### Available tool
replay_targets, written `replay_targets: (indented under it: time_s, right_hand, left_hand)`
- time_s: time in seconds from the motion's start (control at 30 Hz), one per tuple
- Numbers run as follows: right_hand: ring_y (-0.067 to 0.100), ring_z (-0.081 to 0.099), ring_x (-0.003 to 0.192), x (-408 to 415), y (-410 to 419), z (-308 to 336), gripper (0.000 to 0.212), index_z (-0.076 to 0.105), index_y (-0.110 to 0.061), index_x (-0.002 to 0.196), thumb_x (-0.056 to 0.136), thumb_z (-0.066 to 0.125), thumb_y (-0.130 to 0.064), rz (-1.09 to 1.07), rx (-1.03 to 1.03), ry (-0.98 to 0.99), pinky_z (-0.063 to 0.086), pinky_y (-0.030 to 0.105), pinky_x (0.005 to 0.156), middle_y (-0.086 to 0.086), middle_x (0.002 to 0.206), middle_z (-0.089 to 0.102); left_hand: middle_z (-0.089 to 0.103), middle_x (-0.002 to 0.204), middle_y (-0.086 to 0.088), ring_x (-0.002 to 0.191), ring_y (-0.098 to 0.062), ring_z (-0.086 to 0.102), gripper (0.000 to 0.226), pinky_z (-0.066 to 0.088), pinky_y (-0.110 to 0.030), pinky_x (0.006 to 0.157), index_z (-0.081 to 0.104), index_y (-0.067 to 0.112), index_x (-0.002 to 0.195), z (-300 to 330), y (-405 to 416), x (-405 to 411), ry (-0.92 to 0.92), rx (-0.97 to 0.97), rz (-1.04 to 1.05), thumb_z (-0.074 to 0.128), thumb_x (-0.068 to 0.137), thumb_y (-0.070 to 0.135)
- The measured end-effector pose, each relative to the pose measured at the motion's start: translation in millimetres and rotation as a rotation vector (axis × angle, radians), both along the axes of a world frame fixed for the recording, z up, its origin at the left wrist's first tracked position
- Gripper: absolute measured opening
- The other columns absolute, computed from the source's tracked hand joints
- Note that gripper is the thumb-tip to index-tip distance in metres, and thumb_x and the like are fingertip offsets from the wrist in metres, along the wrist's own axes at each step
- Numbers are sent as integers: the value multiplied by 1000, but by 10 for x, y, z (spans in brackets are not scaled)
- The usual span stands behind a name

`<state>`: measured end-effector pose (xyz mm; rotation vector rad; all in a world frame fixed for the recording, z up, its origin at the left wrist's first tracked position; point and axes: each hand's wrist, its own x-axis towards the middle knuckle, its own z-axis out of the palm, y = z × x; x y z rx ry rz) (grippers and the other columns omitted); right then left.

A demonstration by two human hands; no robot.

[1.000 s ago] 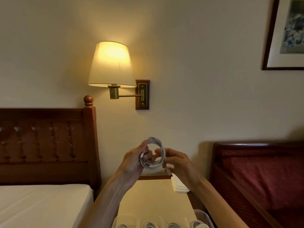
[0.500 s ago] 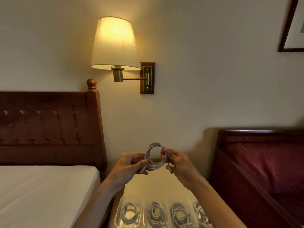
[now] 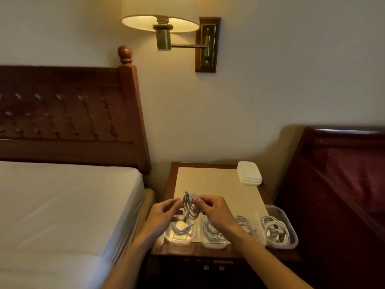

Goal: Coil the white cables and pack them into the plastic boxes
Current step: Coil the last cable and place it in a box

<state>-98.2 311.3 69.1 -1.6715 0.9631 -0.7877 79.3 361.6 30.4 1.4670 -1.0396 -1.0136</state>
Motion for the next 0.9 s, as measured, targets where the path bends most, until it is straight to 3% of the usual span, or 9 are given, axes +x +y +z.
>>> replay_targets:
  time_s: [0.13, 0.2, 0.27, 0.4, 0.5, 0.63, 0.77, 0.83, 0.9]
  right_hand:
    - [8, 56, 59, 212, -45, -571, 22, 67, -19, 69, 87, 63, -31, -11, -561, 368, 43, 29, 60, -6, 62, 65]
    - [14, 62, 67, 342, -87, -839, 8, 68, -24, 73, 79, 66, -29, 57, -925, 591, 48, 28, 67, -7, 68, 67]
    - [18, 66, 78, 460, -112, -1021, 7, 72, -24, 78, 74, 66, -26, 136, -1077, 767, 52, 32, 82, -4, 74, 70]
    - [23, 69, 91, 586, -132, -1273, 11, 76, -17, 76, 67, 76, -23, 211, -1144, 1007, 53, 40, 94, 1, 75, 73]
    - [24, 68, 92, 658, -167, -1337, 23, 77, -15, 77, 75, 54, -20, 265, -1105, 1059, 53, 39, 92, 3, 81, 73]
    - [26, 63, 101, 670, -277, -1363, 39, 77, -13, 90, 82, 40, -24, 387, -996, 1074, 52, 35, 89, 8, 110, 67]
    - [33, 59, 105, 631, -413, -1379, 66, 73, -2, 101, 82, 15, -29, 490, -964, 1001, 47, 43, 92, 16, 116, 63]
    - [33, 59, 105, 620, -440, -1369, 63, 72, -4, 102, 82, 17, -29, 523, -991, 941, 46, 43, 92, 14, 115, 63]
    - [27, 58, 109, 579, -456, -1357, 44, 70, -12, 103, 89, 32, -29, 482, -1099, 849, 44, 43, 98, 8, 116, 64]
  left_hand:
    - [73, 105, -3, 101, -22, 67, 12, 53, -40, 92, 69, 27, 98, -722, 68, 326, -212, 112, 425, 59, 96, 21]
    - [70, 117, -7, 110, -24, 63, 22, 47, -36, 98, 71, 17, 111, -1028, 106, 396, -381, 177, 408, 55, 96, 12]
    - [65, 126, -11, 116, -26, 59, 29, 43, -33, 101, 66, 7, 121, -1214, 124, 372, -477, 209, 333, 50, 96, 6]
    - [48, 146, -14, 135, -28, 44, 40, 31, -34, 114, 53, 3, 137, -1373, 109, 240, -494, 235, 205, 44, 98, 3]
    - [35, 155, -12, 143, -25, 33, 47, 24, -32, 116, 43, 6, 145, -1423, 107, 179, -452, 235, 212, 41, 98, 1]
    - [25, 160, -4, 146, -19, 26, 56, 24, -33, 116, 32, 17, 152, -1493, 75, 162, -433, 249, 205, 38, 98, 0]
    - [15, 163, 3, 145, -20, 28, 52, 34, -38, 108, 25, 29, 153, -1524, 18, 154, -531, 264, 166, 37, 103, 28]
    - [8, 164, 6, 147, -21, 24, 56, 35, -42, 108, 18, 33, 154, -1537, -14, 150, -590, 301, 122, 33, 101, 43]
    - [-1, 164, 4, 150, -21, 11, 63, 33, -42, 110, 7, 29, 156, -1566, -60, 151, -707, 383, 83, 31, 101, 50]
